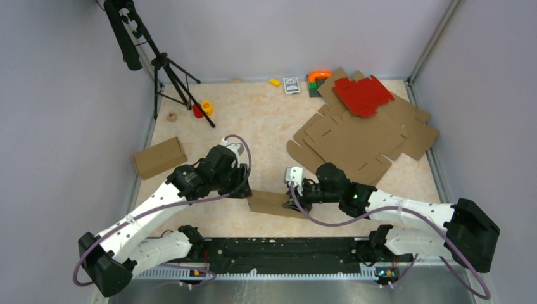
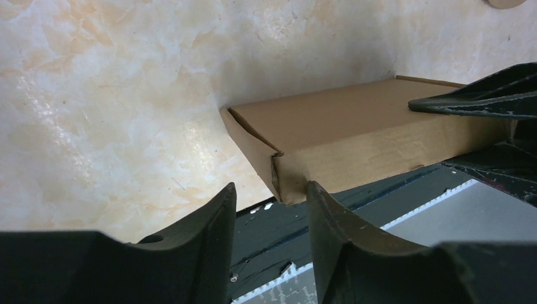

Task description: Fold the paper box

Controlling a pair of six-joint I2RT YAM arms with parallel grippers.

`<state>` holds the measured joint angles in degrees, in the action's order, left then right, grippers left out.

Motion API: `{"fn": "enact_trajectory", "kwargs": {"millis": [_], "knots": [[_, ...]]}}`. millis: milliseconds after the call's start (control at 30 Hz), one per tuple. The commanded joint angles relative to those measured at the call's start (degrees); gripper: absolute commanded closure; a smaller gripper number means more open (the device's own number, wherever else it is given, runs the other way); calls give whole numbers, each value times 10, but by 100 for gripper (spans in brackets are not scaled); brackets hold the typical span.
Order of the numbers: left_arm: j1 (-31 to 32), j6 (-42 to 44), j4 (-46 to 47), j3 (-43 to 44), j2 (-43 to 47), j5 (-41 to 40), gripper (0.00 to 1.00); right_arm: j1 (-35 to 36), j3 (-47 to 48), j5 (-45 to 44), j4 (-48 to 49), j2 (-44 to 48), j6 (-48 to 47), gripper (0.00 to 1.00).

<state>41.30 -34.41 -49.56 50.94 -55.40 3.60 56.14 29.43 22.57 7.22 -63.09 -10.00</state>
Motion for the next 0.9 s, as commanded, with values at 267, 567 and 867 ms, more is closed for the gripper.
{"fn": "enact_trajectory", "kwargs": {"millis": [267, 567, 867], "knots": [[-61, -9, 95, -102, 31, 103, 80, 5, 20, -22, -62, -7, -39, 81], [-74, -1, 69, -73, 31, 87, 56, 7, 35, -40, -68, -7, -69, 81], [-114, 16, 9, 17, 82, 46, 19, 18, 80, -89, -94, -11, -157, 83]]}}
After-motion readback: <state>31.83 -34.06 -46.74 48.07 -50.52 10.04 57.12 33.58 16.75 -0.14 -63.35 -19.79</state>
